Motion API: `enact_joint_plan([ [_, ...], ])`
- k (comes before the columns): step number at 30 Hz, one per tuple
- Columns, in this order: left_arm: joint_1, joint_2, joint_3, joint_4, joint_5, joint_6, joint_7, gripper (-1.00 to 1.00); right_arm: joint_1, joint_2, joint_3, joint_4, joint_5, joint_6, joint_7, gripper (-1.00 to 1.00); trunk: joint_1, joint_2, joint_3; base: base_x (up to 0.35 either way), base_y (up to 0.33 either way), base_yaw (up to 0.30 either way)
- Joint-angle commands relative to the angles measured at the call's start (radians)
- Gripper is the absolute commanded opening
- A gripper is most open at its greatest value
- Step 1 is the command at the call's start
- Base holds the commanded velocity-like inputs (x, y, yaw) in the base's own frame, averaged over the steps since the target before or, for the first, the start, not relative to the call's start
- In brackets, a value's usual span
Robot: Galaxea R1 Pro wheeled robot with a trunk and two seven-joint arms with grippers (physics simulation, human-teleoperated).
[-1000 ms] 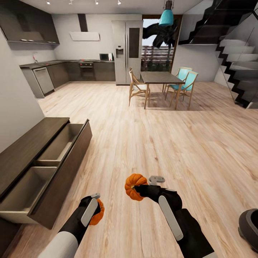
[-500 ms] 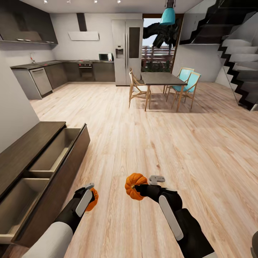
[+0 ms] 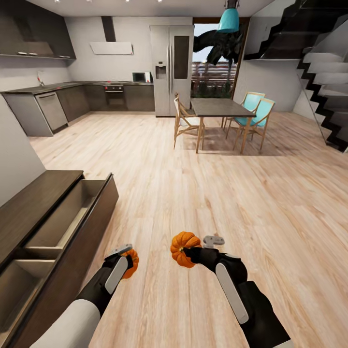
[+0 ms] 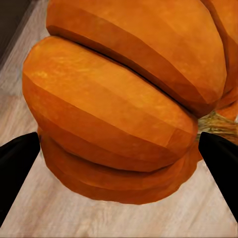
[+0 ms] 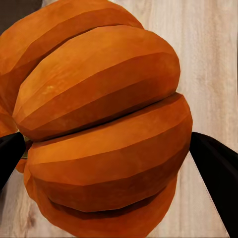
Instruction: Place each of the two pumpkins and all three candles from the living room inside a cabinet in the living room (use any cabinet), then make sure every cabinet is closed, and position the cauldron so it is next to a table in the living room.
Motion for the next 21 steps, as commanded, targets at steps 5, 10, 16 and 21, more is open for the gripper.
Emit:
enact_joint_plan([
  [5,-0.001,0.002,-0.004,-0.001,0.002,-0.050,-0.008,-1.00,-0.001,-0.002,0.001,0.008,-0.014,-0.027,-0.009,-1.00,0.001,0.000,-0.001,0.350,0.000,0.000],
  [10,-0.001,0.000,-0.005,-0.001,0.001,-0.074,-0.009,-1.00,-0.001,-0.004,0.000,0.010,-0.016,-0.028,-0.010,-1.00,0.001,0.000,-0.001,0.350,0.000,0.000],
  [16,-0.001,0.000,-0.007,0.002,0.001,-0.105,-0.010,-1.00,-0.001,-0.005,-0.001,0.012,-0.017,-0.030,-0.011,-1.00,0.001,0.000,-0.001,0.350,0.000,0.000],
  [21,-0.001,0.000,-0.027,0.003,0.001,-0.117,-0.010,-1.00,-0.001,-0.005,-0.001,0.012,-0.017,-0.030,-0.011,-1.00,0.001,0.000,-0.001,0.350,0.000,0.000],
])
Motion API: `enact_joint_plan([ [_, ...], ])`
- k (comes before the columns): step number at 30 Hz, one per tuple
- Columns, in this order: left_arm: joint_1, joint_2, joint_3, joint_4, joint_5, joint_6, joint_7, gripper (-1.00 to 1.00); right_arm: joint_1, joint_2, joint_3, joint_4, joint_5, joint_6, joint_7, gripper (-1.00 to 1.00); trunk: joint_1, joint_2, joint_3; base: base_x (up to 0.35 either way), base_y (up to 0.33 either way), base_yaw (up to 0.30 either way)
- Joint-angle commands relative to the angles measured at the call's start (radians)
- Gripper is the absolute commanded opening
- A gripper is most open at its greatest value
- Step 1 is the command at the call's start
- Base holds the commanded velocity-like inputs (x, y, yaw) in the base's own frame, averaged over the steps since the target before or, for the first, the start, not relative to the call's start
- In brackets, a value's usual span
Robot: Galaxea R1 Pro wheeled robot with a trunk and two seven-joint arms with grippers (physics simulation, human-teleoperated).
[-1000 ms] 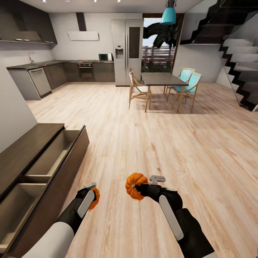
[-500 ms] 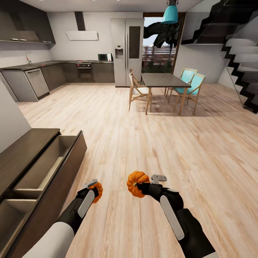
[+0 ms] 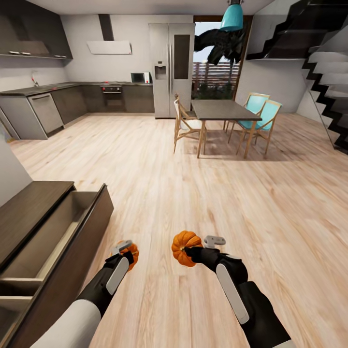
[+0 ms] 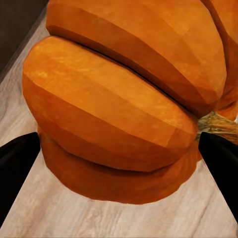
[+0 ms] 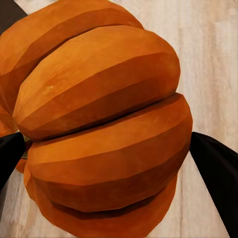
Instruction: Place each of the two pumpkins and all three candles from the living room inside a cabinet in the living room (use any cabinet), then make sure every cabinet is closed, and position the cauldron so it is next to a table in the living room.
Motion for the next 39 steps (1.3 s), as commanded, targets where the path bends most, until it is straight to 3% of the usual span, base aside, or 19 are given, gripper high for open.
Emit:
enact_joint_plan([
  [1,-0.001,0.001,-0.006,-0.002,0.004,0.002,0.009,-1.00,-0.001,-0.001,0.000,-0.001,-0.013,0.002,-0.010,-1.00,0.001,0.000,-0.001,0.350,0.000,0.000],
  [16,-0.001,-0.014,-0.011,-0.002,0.003,0.002,0.009,-1.00,0.000,0.000,-0.001,-0.003,-0.012,0.003,-0.010,-1.00,0.001,0.000,-0.001,0.350,0.000,0.000],
  [39,-0.001,-0.015,-0.012,-0.001,0.003,0.002,0.009,-1.00,0.002,0.000,-0.002,-0.003,-0.012,0.002,-0.010,-1.00,0.001,0.000,-0.001,0.350,0.000,0.000],
])
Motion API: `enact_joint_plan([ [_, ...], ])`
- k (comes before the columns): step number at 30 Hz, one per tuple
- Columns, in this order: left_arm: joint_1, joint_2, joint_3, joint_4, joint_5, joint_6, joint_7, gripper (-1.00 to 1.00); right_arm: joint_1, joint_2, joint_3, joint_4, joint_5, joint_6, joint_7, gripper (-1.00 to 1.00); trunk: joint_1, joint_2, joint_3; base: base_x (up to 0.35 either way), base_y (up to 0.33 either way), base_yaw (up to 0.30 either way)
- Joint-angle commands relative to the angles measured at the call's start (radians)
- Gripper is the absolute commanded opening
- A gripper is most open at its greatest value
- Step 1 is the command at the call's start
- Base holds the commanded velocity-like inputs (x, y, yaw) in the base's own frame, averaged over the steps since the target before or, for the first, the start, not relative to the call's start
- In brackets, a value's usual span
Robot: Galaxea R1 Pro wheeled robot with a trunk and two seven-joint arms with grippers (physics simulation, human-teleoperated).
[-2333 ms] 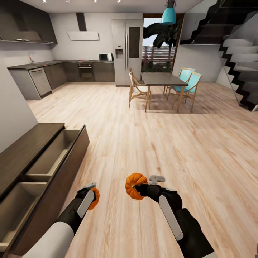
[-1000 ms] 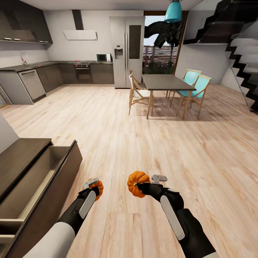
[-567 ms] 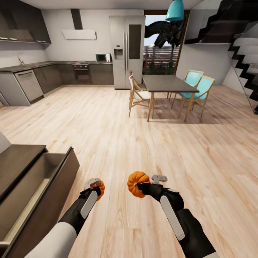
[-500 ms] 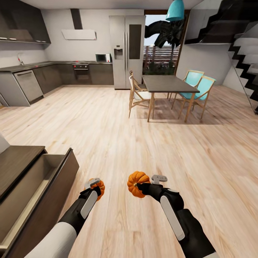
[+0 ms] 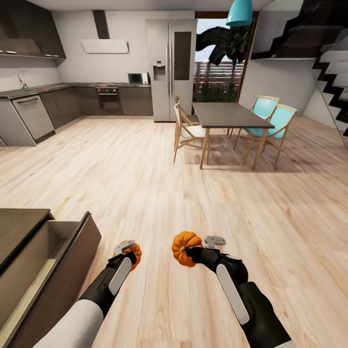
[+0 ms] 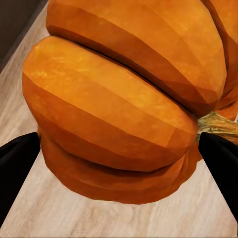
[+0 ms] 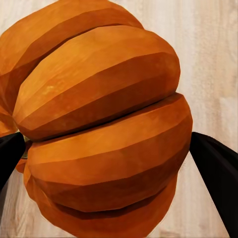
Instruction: Place each of the two pumpkins and all three candles from the living room inside a cabinet in the living room (use any cabinet), then make sure every cabinet is closed, and position the cauldron so it is next to a table in the living room.
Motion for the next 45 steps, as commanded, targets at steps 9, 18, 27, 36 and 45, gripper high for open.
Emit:
enact_joint_plan([
  [9,0.000,0.001,-0.004,-0.002,0.004,0.003,0.009,-1.00,-0.001,0.000,0.002,-0.001,-0.014,0.002,-0.010,-1.00,0.001,0.000,-0.001,0.350,0.000,0.000],
  [18,0.000,0.001,-0.004,-0.002,0.004,0.002,0.009,-1.00,-0.001,0.000,0.002,-0.001,-0.014,0.002,-0.010,-1.00,0.001,0.000,-0.001,0.350,0.000,0.000],
  [27,0.000,0.001,-0.004,-0.002,0.004,0.003,0.009,-1.00,-0.001,0.000,0.002,-0.001,-0.013,0.003,-0.010,-1.00,0.001,0.000,-0.001,0.350,0.000,0.000],
  [36,0.000,0.001,-0.004,-0.002,0.004,0.002,0.009,-1.00,-0.001,0.001,0.003,-0.003,-0.013,0.003,-0.010,-1.00,0.001,0.000,0.006,0.350,0.000,0.000],
  [45,0.000,-0.002,-0.017,-0.002,0.004,0.002,0.010,-1.00,-0.001,0.001,0.003,-0.003,-0.012,0.003,-0.010,-1.00,0.001,0.000,0.020,0.350,0.000,0.095],
])
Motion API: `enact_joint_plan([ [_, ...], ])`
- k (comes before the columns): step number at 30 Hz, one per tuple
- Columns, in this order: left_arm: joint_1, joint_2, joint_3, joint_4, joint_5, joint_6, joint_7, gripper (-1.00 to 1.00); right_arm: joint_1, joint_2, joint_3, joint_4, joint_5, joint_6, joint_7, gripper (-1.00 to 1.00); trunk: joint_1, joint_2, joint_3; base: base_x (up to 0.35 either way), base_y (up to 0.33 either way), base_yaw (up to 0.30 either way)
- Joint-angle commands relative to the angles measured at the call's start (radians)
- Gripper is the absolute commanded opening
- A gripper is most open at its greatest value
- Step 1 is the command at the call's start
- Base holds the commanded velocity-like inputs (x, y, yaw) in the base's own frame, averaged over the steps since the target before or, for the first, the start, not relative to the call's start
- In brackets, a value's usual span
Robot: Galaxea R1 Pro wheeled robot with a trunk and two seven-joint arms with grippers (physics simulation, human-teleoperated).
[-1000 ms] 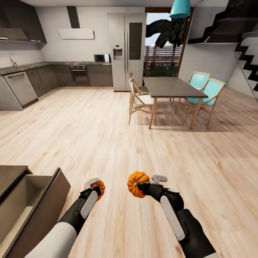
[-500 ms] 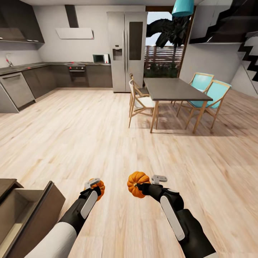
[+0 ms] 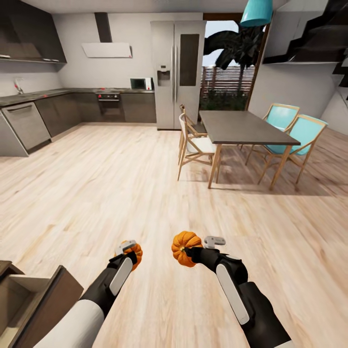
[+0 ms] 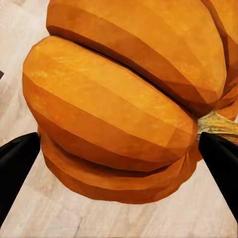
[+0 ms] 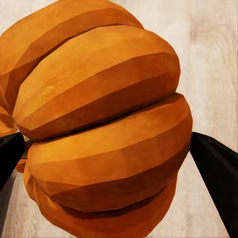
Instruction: Place each of the two pumpkins and all three candles from the living room inside a cabinet in the living room (use any cabinet), then make sure every cabinet is closed, and position the cauldron so it is next to a table in the living room.
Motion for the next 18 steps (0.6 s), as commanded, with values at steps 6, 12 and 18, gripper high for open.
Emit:
enact_joint_plan([
  [6,-0.001,0.000,-0.038,-0.002,0.001,0.003,0.011,-1.00,-0.001,0.001,0.002,-0.001,-0.012,0.003,-0.010,-1.00,0.001,0.000,0.007,0.350,0.000,0.205],
  [12,-0.001,0.000,-0.040,-0.002,0.001,0.003,0.011,-1.00,-0.001,0.002,0.006,-0.001,-0.011,0.004,-0.011,-1.00,0.001,0.000,0.013,0.327,-0.092,0.240],
  [18,-0.001,0.000,-0.040,-0.002,0.001,0.003,0.011,-1.00,-0.001,0.003,0.011,-0.004,-0.011,0.004,-0.013,-1.00,0.001,0.000,0.019,0.114,-0.199,0.247],
])
